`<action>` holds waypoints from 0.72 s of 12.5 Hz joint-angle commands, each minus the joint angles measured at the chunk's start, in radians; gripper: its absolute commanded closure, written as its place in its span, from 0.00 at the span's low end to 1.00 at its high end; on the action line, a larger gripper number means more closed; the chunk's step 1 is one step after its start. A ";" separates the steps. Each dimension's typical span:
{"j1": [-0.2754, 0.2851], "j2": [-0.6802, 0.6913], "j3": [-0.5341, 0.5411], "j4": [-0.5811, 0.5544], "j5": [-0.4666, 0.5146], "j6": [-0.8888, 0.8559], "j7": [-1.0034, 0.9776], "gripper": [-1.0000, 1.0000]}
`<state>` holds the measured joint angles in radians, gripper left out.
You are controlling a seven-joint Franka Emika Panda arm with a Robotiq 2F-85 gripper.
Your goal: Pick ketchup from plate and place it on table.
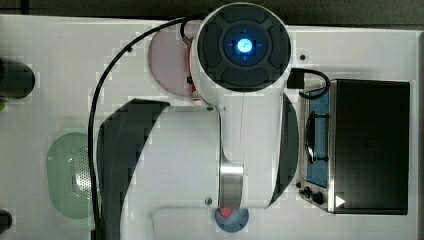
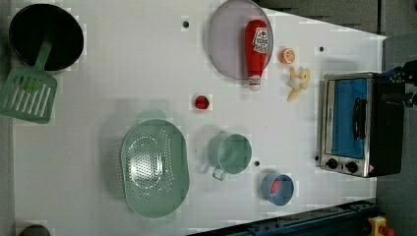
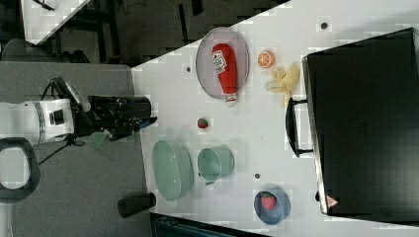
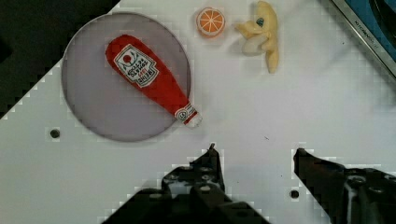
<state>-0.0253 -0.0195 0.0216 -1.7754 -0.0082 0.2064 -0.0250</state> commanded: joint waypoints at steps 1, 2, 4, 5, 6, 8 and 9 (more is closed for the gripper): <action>-0.077 -0.116 0.037 -0.119 0.035 -0.067 -0.004 0.21; -0.076 -0.106 0.038 -0.119 0.035 -0.063 -0.005 0.10; -0.070 -0.069 0.041 -0.119 0.035 -0.023 -0.020 0.00; -0.066 -0.040 0.044 -0.119 0.035 0.014 -0.032 0.00; -0.062 -0.006 0.049 -0.118 0.035 0.058 -0.042 0.00; -0.055 0.068 0.063 -0.116 0.035 0.153 -0.065 0.00; -0.051 0.108 0.071 -0.116 0.035 0.211 -0.074 0.00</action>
<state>-0.0807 0.0647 0.0869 -1.8760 0.0279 0.4148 -0.0420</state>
